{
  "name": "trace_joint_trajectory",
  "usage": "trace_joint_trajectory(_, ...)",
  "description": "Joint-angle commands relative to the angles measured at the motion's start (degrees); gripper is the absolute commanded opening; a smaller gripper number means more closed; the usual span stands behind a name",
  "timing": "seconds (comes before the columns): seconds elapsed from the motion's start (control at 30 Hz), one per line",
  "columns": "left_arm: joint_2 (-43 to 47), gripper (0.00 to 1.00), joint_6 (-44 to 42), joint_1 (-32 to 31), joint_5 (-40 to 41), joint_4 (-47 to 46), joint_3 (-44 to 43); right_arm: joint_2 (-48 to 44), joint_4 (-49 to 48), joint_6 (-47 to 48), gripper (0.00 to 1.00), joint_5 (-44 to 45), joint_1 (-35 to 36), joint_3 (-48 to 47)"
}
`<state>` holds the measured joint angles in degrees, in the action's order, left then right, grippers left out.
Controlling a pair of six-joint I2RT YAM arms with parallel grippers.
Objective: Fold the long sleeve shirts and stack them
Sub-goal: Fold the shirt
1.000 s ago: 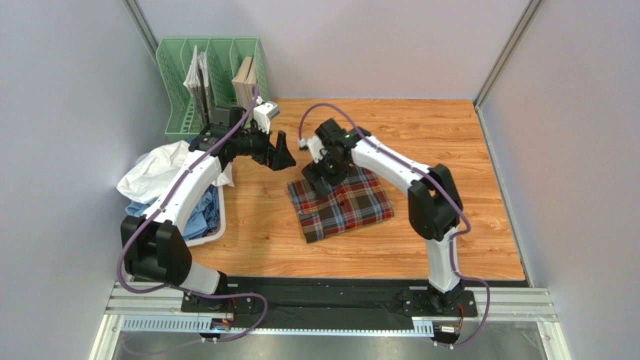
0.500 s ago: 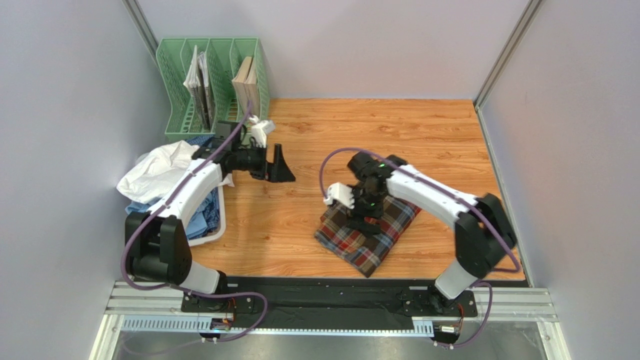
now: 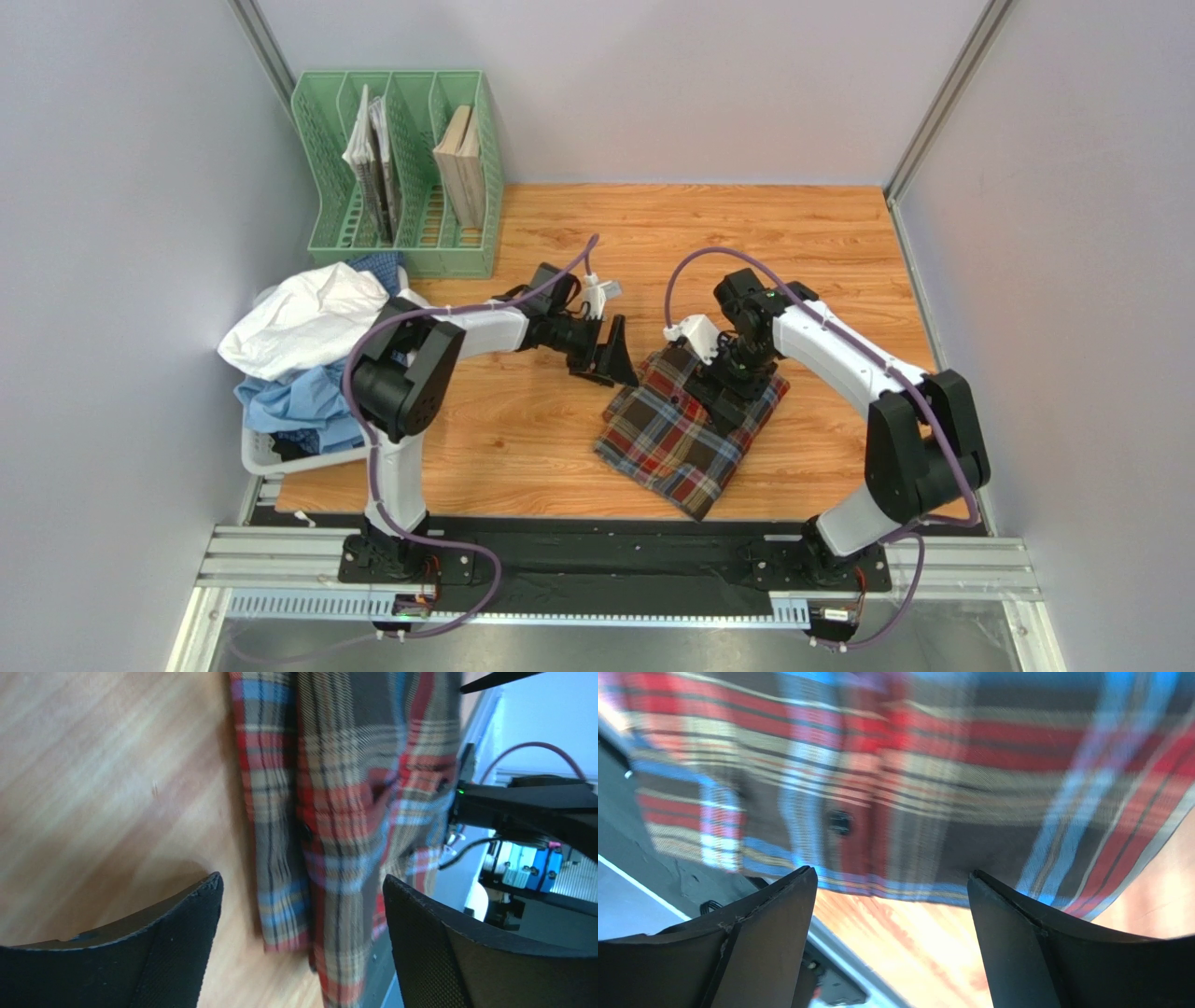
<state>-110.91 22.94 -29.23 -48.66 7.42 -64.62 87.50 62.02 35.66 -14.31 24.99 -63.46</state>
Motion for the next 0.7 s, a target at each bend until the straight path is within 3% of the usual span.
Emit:
trace_joint_trajectory(0.0,-4.4,0.85,0.8,-1.7,2.7,-1.1,-3.0,2.6,-1.3,-7.5,0.84,1.1,-2.3,-0.9)
trace_joint_trajectory(0.17,-9.3,0.8,2.9,-3.0,1.0,0.5,-6.1,6.7,-2.8,-8.3,0.84,0.9,-2.6,-1.4)
trace_joint_trajectory(0.23,-10.4,0.75,4.0,-3.2,-0.5,-1.3,-6.3,7.4,-2.9,-8.2,0.84,0.9,-2.6,-1.5)
trace_joint_trajectory(0.43,-12.0,0.7,7.5,-3.8,-2.0,-6.0,-6.4,9.3,-4.2,-8.4,0.83,1.0,-2.8,-0.8)
trace_joint_trajectory(0.5,-12.5,0.62,8.9,-4.1,-2.8,-8.7,-6.3,9.6,-4.5,-8.4,0.83,1.1,-2.7,-0.6)
trace_joint_trajectory(0.67,-13.8,0.6,11.1,-5.0,-4.2,-12.4,-6.1,10.4,-5.2,-8.9,0.83,1.1,-2.8,-1.0)
